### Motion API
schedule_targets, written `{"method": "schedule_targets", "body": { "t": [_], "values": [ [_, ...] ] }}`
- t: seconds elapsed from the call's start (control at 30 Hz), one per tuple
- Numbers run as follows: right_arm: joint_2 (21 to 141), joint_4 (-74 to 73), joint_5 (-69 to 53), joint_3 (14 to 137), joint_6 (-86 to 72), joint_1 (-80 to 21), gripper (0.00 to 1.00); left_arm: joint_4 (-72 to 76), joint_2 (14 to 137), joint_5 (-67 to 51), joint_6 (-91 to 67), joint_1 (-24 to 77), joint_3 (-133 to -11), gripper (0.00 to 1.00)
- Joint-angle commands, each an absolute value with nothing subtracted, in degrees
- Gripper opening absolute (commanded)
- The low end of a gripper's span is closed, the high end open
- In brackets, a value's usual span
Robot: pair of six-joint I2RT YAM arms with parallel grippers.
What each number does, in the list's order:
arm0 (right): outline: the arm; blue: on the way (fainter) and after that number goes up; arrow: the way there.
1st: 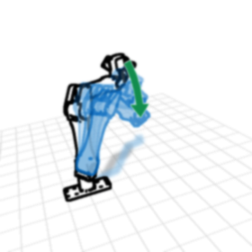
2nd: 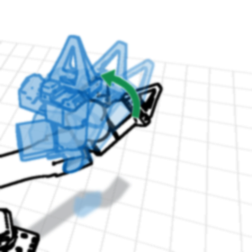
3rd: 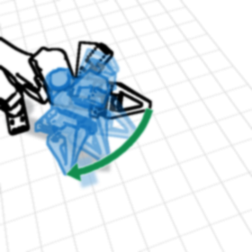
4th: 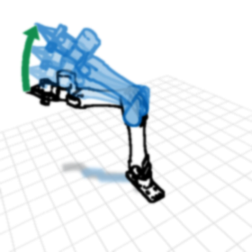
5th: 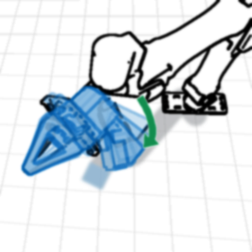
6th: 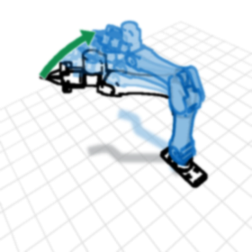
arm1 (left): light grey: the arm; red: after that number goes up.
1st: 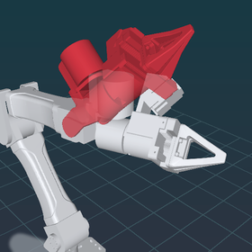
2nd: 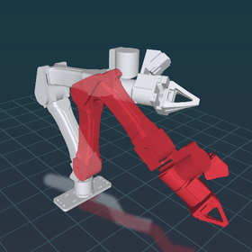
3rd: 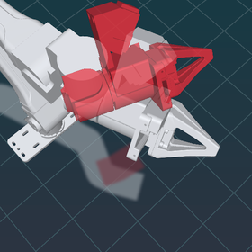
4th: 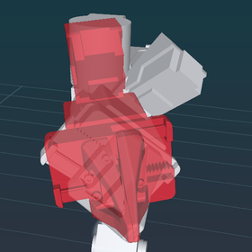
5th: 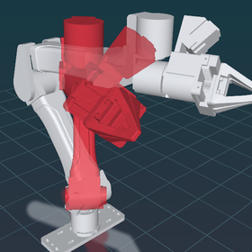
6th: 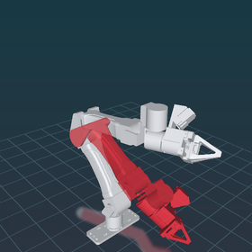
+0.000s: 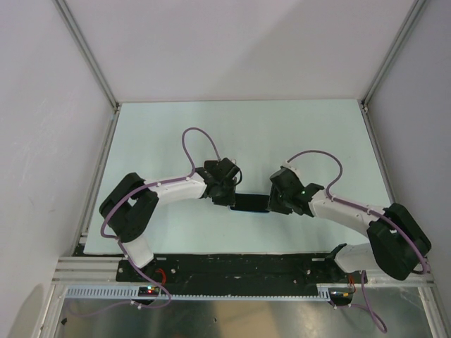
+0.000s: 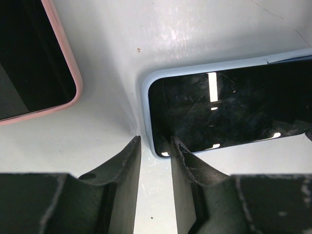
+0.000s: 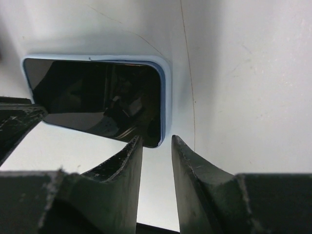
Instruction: Put the phone into the phone case
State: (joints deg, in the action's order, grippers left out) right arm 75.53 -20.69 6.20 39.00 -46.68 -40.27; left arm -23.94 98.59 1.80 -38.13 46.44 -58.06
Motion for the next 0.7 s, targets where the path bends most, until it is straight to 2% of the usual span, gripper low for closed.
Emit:
{"method": "schedule_targets", "body": {
  "t": [0.0, 0.17, 0.33, 0.67],
  "values": [
    [78.06, -19.95, 8.15, 41.04, -47.20, -40.68, 0.34, -25.64, 98.75, 3.56, -37.97, 46.71, -56.09, 0.35],
    [79.84, -20.84, 9.27, 41.13, -47.21, -41.05, 0.29, -25.64, 98.72, 3.55, -37.97, 46.73, -56.18, 0.35],
    [81.70, -22.54, 10.11, 41.07, -47.09, -42.15, 0.16, -25.66, 98.68, 3.56, -37.97, 46.74, -56.17, 0.35],
    [85.40, -24.70, 10.57, 38.38, -47.95, -45.86, 0.14, -25.84, 98.78, 3.56, -37.84, 46.70, -56.46, 0.35]
  ]
}}
